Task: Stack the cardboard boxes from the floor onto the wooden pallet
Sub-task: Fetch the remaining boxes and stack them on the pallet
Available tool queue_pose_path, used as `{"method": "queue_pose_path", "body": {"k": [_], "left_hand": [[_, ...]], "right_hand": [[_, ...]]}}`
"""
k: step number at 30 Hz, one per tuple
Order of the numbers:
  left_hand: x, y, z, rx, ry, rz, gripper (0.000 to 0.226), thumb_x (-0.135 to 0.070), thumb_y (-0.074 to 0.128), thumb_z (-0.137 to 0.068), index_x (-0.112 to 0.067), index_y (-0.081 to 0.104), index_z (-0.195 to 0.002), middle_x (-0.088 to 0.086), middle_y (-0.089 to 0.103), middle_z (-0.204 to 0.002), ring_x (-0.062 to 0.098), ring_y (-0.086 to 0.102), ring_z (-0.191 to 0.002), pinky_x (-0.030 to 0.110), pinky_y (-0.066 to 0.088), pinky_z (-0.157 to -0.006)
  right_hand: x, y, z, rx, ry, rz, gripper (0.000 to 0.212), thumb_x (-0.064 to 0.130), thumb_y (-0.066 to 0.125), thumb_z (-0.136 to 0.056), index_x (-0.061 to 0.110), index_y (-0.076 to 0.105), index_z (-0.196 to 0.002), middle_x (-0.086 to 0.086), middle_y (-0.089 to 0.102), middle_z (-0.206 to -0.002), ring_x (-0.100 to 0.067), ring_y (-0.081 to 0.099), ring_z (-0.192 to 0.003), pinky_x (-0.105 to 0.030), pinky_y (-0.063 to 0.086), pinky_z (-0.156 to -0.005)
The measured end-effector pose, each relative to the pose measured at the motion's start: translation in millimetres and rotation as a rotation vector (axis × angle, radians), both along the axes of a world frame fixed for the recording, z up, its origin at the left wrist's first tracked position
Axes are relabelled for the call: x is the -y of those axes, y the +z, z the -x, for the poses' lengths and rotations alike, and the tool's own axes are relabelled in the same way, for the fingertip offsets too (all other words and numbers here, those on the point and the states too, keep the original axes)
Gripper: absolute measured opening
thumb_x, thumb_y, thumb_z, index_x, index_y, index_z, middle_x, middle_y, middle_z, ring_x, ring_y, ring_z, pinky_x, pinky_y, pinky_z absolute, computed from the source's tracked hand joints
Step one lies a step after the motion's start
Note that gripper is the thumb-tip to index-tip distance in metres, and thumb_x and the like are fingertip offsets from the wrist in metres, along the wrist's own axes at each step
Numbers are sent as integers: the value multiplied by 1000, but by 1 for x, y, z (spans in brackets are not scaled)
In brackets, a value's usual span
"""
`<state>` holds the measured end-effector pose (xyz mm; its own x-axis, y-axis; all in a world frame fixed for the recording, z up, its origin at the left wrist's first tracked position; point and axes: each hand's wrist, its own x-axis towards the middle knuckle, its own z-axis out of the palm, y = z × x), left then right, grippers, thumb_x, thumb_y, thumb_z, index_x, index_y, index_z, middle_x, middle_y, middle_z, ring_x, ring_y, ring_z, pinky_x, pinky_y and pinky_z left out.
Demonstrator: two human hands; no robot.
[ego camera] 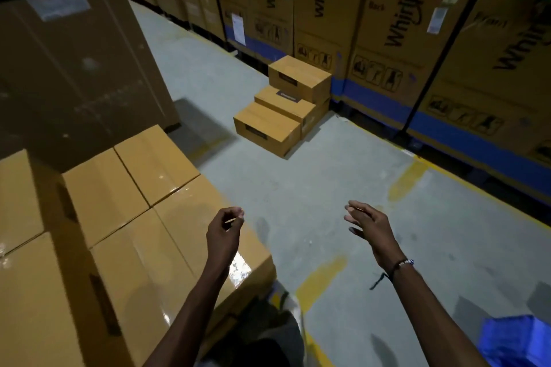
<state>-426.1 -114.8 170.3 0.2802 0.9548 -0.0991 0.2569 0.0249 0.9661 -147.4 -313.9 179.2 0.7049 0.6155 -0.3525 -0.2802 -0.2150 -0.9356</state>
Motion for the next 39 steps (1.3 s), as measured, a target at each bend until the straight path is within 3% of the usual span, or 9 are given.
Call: {"method": "queue_pose_path", "body": {"k": [9, 13, 17, 28, 39], "left_hand": [[-105, -9, -142, 51, 64, 54, 12, -15, 68, -100, -24, 74, -102, -10, 76, -108, 9, 69, -104, 38, 56, -86], [-155, -9, -203, 85, 112, 96, 13, -14, 68, -100, -26, 75, -100, -8, 76, -104, 9, 69, -94, 44, 56, -86], [-205, -6, -252, 95, 124, 122, 15, -13, 68, -100, -27, 75, -101, -12, 75, -105, 9, 69, -102, 44, 57, -91], [-338, -12, -349, 72, 213, 147, 17, -13, 66, -100, -27, 75, -101, -14, 75, -105, 9, 68, -105, 43, 58, -95], [-498, -28, -442, 16, 366, 179, 15, -16, 66, -101, -28, 75, -101, -13, 75, -105, 12, 69, -106, 47, 58, -98]], "right_hand": [[-114, 7, -146, 43, 45, -2, 23, 24, 69, -97, 18, 73, -120, 1, 76, -117, -18, 73, -108, -45, 57, -97], [-168, 18, -207, 69, 59, 18, 22, 24, 68, -98, 18, 73, -119, 1, 76, -116, -18, 73, -108, -43, 57, -94], [-221, 25, -260, 84, 74, 25, 22, 23, 67, -99, 18, 73, -119, 1, 76, -116, -18, 73, -108, -44, 57, -96], [-385, -1, -362, 34, 191, 91, 26, 26, 69, -97, 17, 72, -122, -1, 76, -118, -18, 73, -108, -46, 57, -98], [-612, -30, -478, -5, 381, 111, 23, 23, 69, -98, 17, 73, -120, -3, 76, -116, -19, 72, -109, -44, 58, -96]]}}
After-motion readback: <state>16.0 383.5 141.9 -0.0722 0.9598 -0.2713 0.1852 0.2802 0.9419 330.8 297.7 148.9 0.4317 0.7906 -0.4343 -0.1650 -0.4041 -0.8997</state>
